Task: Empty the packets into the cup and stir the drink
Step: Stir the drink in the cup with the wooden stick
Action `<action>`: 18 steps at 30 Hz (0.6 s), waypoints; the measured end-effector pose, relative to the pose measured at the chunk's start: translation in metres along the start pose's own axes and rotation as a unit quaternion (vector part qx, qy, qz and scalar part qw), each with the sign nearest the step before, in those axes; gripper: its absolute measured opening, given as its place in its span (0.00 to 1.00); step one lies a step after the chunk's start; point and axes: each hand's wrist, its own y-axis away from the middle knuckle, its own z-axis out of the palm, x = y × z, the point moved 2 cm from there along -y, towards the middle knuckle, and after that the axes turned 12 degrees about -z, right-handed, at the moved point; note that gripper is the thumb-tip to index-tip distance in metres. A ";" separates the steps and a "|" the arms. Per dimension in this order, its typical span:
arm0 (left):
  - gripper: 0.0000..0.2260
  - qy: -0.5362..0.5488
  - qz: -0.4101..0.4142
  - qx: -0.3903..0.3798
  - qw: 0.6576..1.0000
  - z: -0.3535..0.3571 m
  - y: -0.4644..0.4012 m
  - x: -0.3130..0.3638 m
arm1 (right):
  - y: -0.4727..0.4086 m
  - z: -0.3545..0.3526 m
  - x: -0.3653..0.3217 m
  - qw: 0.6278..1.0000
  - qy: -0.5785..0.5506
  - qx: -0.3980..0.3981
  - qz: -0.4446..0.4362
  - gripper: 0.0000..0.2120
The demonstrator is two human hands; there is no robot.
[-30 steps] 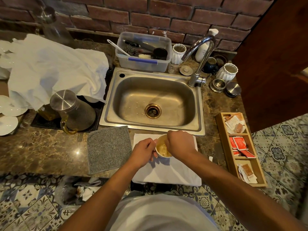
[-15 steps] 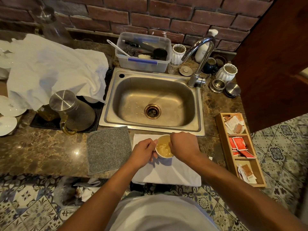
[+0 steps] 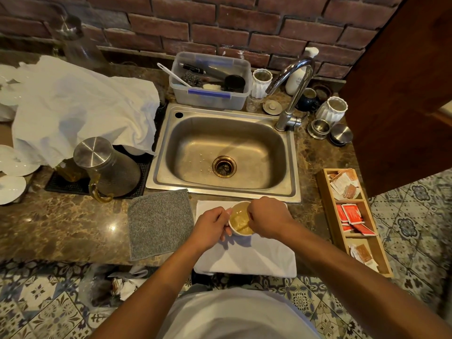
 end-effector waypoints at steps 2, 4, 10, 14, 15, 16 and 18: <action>0.18 0.006 0.000 -0.004 1.000 0.000 -0.002 -0.001 | 0.001 -0.002 0.003 1.000 0.024 0.009 0.005 0.16; 0.18 0.003 0.001 -0.004 1.000 0.000 -0.003 -0.001 | 0.000 -0.004 0.004 0.999 0.036 0.024 0.015 0.15; 0.16 -0.001 -0.001 -0.002 1.000 -0.001 -0.003 -0.002 | -0.004 0.004 -0.006 0.998 0.011 0.068 0.010 0.17; 0.16 0.002 0.002 0.001 1.000 0.000 -0.003 -0.001 | -0.006 0.007 -0.007 0.998 -0.035 0.059 0.001 0.15; 0.17 0.002 0.002 0.001 1.000 0.000 -0.004 -0.001 | -0.006 0.007 -0.006 0.998 -0.041 0.046 -0.003 0.15; 0.17 0.000 0.002 0.000 1.000 0.000 -0.004 -0.002 | -0.005 0.006 -0.004 0.998 -0.045 0.033 -0.008 0.14; 0.17 -0.002 0.001 0.000 1.000 0.000 -0.005 -0.003 | -0.001 0.002 0.000 0.998 -0.049 0.006 -0.023 0.13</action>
